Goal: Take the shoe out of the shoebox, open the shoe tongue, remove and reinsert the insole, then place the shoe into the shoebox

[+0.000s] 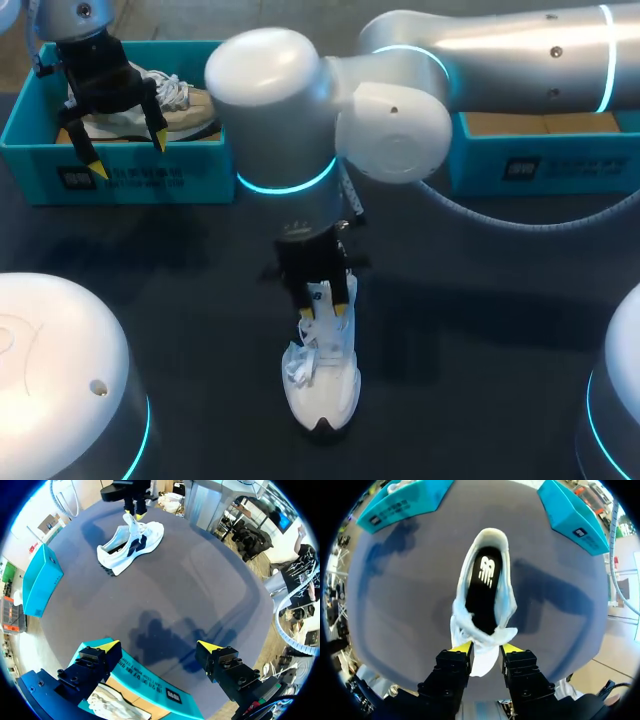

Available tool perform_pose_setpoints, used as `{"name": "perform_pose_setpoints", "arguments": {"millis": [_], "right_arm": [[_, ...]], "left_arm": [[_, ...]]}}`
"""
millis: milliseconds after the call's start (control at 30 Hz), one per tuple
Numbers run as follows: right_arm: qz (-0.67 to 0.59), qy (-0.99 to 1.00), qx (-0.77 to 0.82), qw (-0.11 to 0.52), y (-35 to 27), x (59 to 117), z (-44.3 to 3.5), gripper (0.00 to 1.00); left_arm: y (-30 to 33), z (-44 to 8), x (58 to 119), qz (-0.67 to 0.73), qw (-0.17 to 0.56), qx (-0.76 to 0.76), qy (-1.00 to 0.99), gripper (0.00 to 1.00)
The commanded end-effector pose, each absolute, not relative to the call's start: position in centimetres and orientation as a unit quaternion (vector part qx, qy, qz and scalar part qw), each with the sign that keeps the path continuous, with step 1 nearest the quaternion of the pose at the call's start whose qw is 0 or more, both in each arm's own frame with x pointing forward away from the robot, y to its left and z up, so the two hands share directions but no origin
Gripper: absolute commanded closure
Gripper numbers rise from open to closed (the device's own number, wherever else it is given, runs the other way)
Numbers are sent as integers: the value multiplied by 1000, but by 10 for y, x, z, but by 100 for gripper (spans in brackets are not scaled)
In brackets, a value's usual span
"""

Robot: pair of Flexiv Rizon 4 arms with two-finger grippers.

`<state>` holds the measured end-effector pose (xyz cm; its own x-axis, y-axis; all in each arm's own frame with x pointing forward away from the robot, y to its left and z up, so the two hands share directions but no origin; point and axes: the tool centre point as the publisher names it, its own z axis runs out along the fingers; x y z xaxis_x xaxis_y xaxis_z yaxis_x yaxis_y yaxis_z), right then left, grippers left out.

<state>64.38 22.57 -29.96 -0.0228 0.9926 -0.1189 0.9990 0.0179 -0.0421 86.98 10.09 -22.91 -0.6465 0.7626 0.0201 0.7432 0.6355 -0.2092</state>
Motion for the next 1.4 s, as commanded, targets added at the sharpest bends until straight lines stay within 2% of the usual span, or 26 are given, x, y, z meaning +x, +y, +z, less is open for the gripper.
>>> {"name": "perform_pose_setpoints", "arguments": {"millis": [33, 367, 667, 1133, 1400], "right_arm": [[-42, 599, 800, 23, 219, 651, -310, 68], [-29, 614, 789, -4, 204, 663, -330, 69], [-35, 626, 778, 28, 220, 655, -311, 67], [-21, 661, 750, 6, 223, 681, -335, 65], [-6, 695, 719, 24, 224, 675, -311, 61]], "left_arm": [[101, -229, 870, 90, 54, -417, -903, 0], [101, -229, 870, 90, 54, -417, -903, 0], [101, -229, 870, 90, 54, -417, -903, 0], [101, -229, 870, 90, 54, -417, -903, 0], [101, -229, 870, 90, 54, -417, -903, 0]]}}
